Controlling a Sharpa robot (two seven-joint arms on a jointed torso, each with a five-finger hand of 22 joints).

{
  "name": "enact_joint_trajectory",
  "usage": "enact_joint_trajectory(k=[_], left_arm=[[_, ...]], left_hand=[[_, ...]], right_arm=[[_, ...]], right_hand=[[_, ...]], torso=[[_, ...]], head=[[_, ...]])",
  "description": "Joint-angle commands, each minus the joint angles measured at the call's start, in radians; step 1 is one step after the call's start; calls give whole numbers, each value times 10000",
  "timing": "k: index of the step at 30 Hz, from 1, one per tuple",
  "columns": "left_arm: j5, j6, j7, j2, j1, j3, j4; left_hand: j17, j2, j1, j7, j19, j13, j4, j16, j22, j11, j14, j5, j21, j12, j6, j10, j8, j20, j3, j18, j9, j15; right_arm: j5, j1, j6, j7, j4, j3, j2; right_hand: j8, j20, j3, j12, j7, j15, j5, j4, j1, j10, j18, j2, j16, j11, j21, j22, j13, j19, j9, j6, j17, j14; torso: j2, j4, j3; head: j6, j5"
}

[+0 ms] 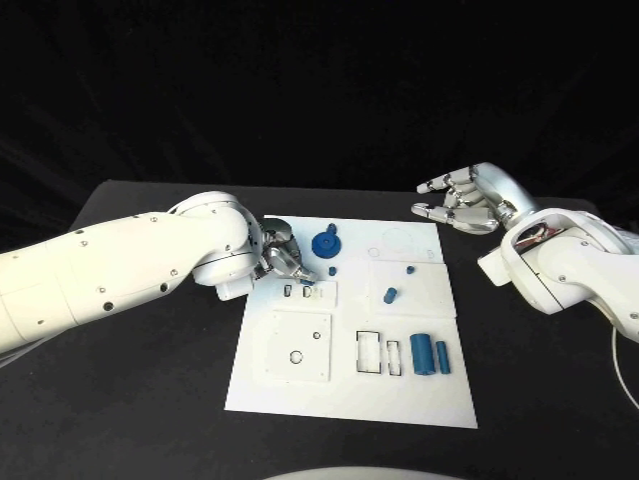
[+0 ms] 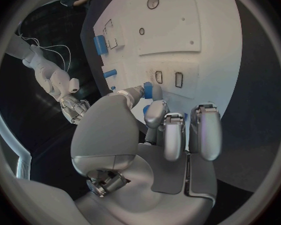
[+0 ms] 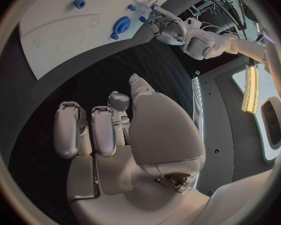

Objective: Assemble the parts on the task board

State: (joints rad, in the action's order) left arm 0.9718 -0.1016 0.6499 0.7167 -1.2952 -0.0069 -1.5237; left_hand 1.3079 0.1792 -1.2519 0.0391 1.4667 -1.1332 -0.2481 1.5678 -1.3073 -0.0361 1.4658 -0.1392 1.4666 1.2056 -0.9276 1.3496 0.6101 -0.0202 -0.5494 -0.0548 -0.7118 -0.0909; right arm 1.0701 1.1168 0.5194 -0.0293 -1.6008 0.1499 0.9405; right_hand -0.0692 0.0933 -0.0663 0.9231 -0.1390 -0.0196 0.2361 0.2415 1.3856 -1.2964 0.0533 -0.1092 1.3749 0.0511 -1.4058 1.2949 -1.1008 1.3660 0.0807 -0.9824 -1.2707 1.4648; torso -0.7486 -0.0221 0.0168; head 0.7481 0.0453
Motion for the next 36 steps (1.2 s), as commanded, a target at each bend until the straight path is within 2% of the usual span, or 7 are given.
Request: enact_joint_trajectory(k=[1,7,14,29,36], left_arm=[[774,901,-222,83,74,-21,-197],[1286,785,-176,88,237,-58,-277],[1784,263,-112,-68,365,-72,-179],[2152,-808,-53,-163,402,-76,-138],[2078,-954,-47,-209,405,-76,-91]], left_hand=[[2629,35,64,-34,186,-11,1813,30,-1183,3,1050,-25,71,63,-76,82,50,-34,-1866,174,-11,17],[2629,59,87,-38,189,-28,1841,30,-1188,-1,1050,-24,73,77,-97,102,51,-32,-1918,175,-15,15],[2629,99,106,-40,180,-20,1883,30,-1172,-4,1050,-19,60,71,-109,108,46,-30,-1966,171,-15,13],[2629,170,129,-38,164,-35,1953,30,-1149,-2,1050,-6,41,81,-132,127,36,-33,-2008,165,-12,20],[2629,170,129,-38,164,-35,1953,30,-1149,-2,1050,-6,41,81,-132,127,36,-33,-2008,165,-12,20]], right_arm=[[29,-10,-148,-9,-3,-3,19],[28,-12,-162,-12,-6,-7,31],[28,-12,-174,-10,-9,-9,36],[26,-14,-208,12,7,-11,10],[24,-18,-211,23,12,-11,-2]], right_hand=[[-37,-15,70,31,-17,-8,59,-10,-51,-48,157,6,-49,10,68,-14,21,-61,14,-82,1,456],[-37,-15,75,32,-15,-8,74,-22,-38,-47,156,-1,-50,9,67,-11,23,-57,14,-83,1,457],[-37,-15,75,32,-15,-8,74,-22,-38,-47,156,-1,-50,9,67,-11,23,-57,14,-83,1,457],[-36,-17,85,28,-13,-10,94,-43,-14,-42,160,-11,-58,7,78,-25,29,-66,15,-85,10,456],[-36,-17,85,28,-13,-10,94,-43,-14,-42,160,-11,-58,7,78,-25,29,-66,15,-85,10,456]], torso=[[38,-53,-35],[63,-82,-42],[56,-69,-52],[52,-80,-45],[56,-84,-43]], head=[[36,14],[86,10],[95,34],[167,26],[183,16]])
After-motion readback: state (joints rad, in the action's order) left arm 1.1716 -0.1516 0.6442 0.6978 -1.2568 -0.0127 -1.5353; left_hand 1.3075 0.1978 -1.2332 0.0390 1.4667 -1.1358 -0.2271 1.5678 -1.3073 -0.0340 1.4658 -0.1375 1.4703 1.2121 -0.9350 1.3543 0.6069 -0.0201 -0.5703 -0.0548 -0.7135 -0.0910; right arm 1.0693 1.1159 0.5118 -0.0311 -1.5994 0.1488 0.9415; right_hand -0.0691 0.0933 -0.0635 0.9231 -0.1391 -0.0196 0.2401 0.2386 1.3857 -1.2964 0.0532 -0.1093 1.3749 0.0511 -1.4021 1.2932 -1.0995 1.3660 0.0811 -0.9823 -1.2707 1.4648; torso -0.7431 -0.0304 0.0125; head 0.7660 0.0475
